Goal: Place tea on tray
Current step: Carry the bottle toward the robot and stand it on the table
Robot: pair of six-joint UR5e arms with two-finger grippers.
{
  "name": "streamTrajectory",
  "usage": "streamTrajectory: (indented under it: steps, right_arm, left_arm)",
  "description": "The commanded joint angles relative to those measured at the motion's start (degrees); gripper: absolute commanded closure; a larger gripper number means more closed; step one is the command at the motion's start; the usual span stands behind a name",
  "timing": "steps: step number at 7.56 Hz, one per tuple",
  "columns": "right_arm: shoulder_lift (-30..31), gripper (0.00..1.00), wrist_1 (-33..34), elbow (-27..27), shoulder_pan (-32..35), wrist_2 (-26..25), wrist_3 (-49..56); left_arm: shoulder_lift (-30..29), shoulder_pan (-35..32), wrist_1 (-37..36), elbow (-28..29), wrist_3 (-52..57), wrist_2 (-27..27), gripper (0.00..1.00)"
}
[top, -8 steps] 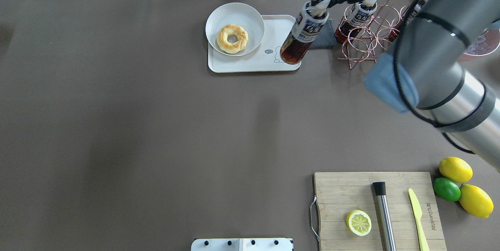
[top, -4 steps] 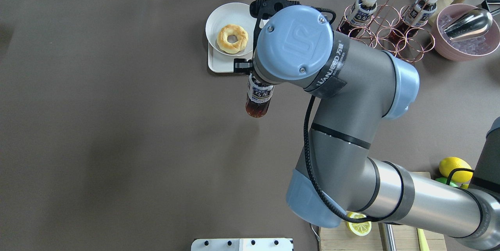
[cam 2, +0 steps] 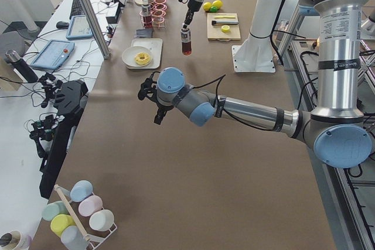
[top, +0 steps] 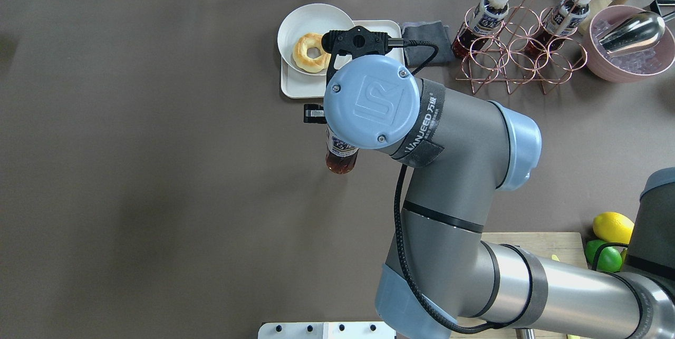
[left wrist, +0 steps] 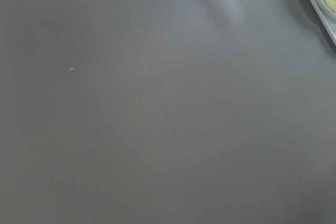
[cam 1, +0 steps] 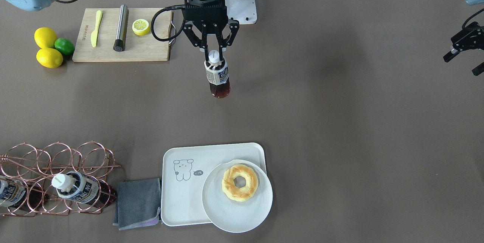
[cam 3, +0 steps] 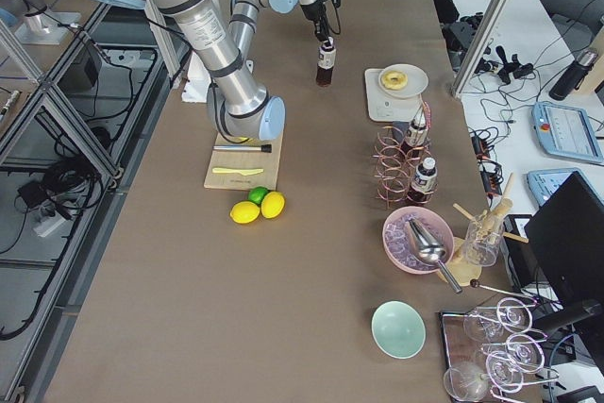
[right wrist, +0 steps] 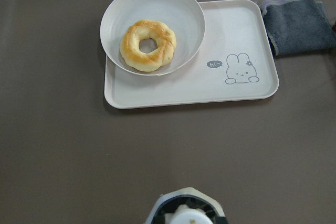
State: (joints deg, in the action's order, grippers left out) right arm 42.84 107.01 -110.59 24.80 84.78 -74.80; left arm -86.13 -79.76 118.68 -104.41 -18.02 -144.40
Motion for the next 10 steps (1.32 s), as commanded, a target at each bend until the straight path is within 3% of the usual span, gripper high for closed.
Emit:
streamTrajectory:
  steps: [1,10]
  right_arm:
    - [-0.4,1.0,0.0,0.8,-2.0,-2.3,-0.7]
    - [-0.2,1.0,-0.3,1.5,-3.3,-2.6,-0.8]
  left_arm:
    - [0.0,0.1,0.0,0.1,0.1,0.0,0.01]
    - [1.7,0.2,2.6,0.0,-0.1,-0.1,0.01]
